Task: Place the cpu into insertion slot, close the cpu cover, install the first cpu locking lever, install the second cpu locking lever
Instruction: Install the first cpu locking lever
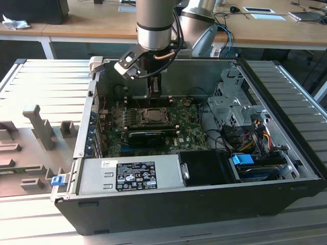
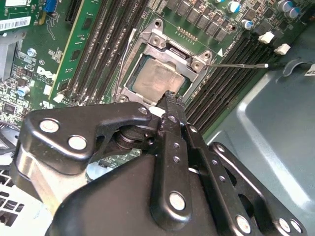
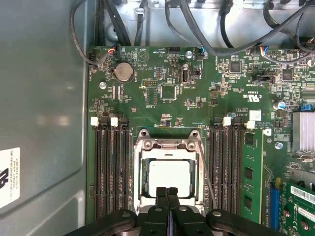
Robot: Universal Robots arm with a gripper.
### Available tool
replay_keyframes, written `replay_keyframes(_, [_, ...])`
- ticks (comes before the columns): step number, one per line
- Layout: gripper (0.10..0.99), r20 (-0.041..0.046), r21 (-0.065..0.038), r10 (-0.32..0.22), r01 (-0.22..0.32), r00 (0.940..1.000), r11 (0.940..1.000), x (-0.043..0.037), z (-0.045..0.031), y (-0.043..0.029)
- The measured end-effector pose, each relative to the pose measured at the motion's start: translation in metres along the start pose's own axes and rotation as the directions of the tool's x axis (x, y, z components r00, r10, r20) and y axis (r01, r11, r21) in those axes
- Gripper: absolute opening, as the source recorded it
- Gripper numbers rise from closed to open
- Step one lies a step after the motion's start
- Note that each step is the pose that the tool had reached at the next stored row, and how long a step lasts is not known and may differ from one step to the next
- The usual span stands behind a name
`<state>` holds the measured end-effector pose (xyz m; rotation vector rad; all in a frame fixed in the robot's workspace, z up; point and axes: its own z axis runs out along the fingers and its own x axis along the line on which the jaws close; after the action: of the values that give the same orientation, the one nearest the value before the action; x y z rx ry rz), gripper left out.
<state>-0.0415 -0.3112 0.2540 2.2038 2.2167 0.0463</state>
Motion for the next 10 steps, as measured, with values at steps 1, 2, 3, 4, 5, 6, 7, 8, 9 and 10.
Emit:
replay_keyframes(1, [0.106,0.0000,0.000,0.000,0.000,1.0000,1.0000,0.0000,-0.0012,0.0000])
replay_keyframes(2, [0.106,0.0000,0.000,0.000,0.000,1.0000,1.0000,0.0000,-0.0021,0.0001])
replay_keyframes(3, [0.106,0.0000,0.000,0.000,0.000,1.0000,1.0000,0.0000,-0.0031,0.0001])
replay_keyframes(4, [0.106,0.0000,0.000,0.000,0.000,1.0000,1.0000,0.0000,-0.0038,0.0001])
replay_keyframes(5, [0.106,0.0000,0.000,0.000,0.000,1.0000,1.0000,0.0001,-0.0054,0.0002])
replay_keyframes(6, [0.106,0.0000,0.000,0.000,0.000,1.0000,1.0000,0.0001,-0.0068,0.0002])
replay_keyframes(7, [0.106,0.0000,0.000,0.001,-0.001,1.0000,1.0000,0.0001,-0.0080,0.0003])
replay_keyframes(8, [0.106,0.0000,0.000,0.001,-0.001,1.0000,1.0000,0.0001,-0.0092,0.0003])
replay_keyframes(9, [0.106,0.0000,0.000,0.001,-0.001,1.0000,1.0000,0.0001,-0.0101,0.0003])
replay_keyframes(10, [0.106,0.0000,0.000,0.001,-0.001,1.0000,1.0000,0.0001,-0.0115,0.0004])
